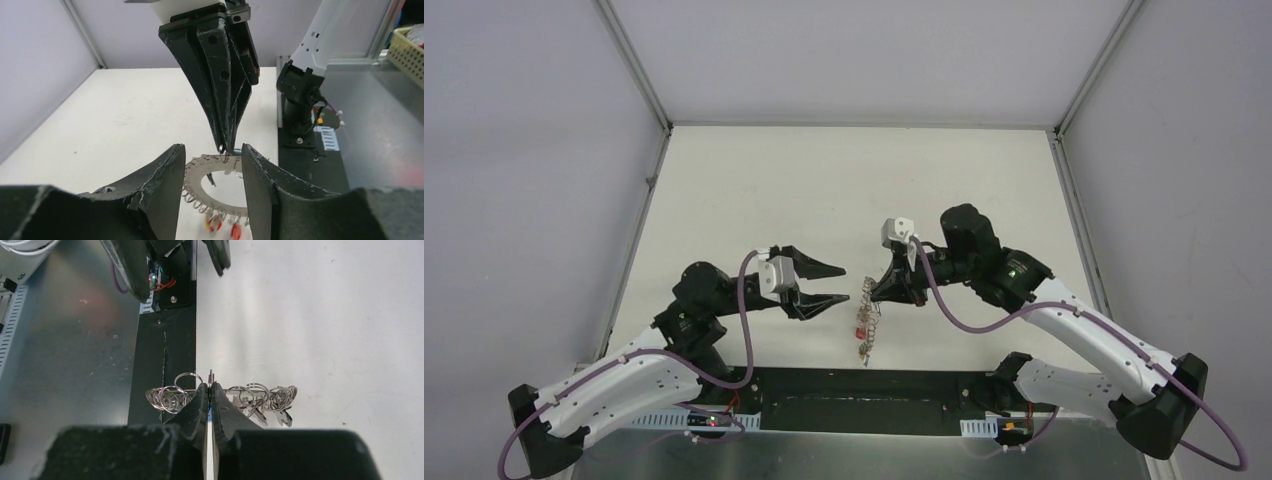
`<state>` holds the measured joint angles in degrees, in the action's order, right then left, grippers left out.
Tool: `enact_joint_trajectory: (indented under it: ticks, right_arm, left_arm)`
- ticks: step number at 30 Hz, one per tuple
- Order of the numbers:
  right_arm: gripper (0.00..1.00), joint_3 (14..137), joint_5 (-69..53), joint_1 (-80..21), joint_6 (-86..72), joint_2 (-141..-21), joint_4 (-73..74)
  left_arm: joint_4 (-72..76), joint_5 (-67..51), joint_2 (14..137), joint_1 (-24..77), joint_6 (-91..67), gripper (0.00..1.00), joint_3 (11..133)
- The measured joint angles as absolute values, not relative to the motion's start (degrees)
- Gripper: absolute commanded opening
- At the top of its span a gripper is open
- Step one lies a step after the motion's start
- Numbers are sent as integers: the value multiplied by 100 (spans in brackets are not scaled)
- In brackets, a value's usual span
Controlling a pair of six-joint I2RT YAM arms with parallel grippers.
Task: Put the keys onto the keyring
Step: Adjust the key on the keyring.
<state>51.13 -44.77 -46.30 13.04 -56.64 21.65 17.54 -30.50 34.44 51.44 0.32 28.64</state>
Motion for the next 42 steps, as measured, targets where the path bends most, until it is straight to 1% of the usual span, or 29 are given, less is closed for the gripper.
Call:
enact_joint_trajectory:
  ticks: [6, 11, 14, 17, 22, 28, 31, 34, 37, 42]
  right_arm:
    - [0, 6110, -4193, -4630, 1802, -6132, 3719]
    - [0, 6613, -3968, -4630, 1962, -6499, 4574]
    - [0, 6816, -3879, -4630, 1977, -6705, 4976]
    - [0, 6971, -3835, -4630, 1973, -6879, 5242]
    - [0, 7081, -3835, -4630, 1964, -7059, 5450]
    - [0, 7081, -3861, -4630, 1940, -7050, 5457]
    - [0, 7081, -3870, -4630, 1920, -7041, 5406]
    - [0, 7081, -3883, -4630, 1907, -7039, 5389]
    - [0, 7076, -3850, -4611, 1900, -7024, 5435]
    - [0, 7072, -3839, -4604, 1898, -6989, 5513]
  left_arm:
    - [23, -3081, 3618, 5144, 856, 51, 3745]
    - [-548, -3332, 4241, 5144, 1013, 50, 3962]
    - [-545, -3527, 4740, 5144, 926, 46, 3970]
    - [-165, -3712, 5124, 5144, 628, 43, 3927]
    - [672, -3802, 5404, 5146, 191, 36, 3741]
    - [1225, -3817, 5660, 5223, -93, 30, 3671]
    - [1411, -3841, 5782, 5262, -165, 21, 3660]
    - [1551, -3892, 5881, 5297, -217, 10, 3658]
    - [1597, -3944, 5935, 5295, -224, 0, 3658]
    - [1638, -4012, 6025, 5290, -213, 0, 3658]
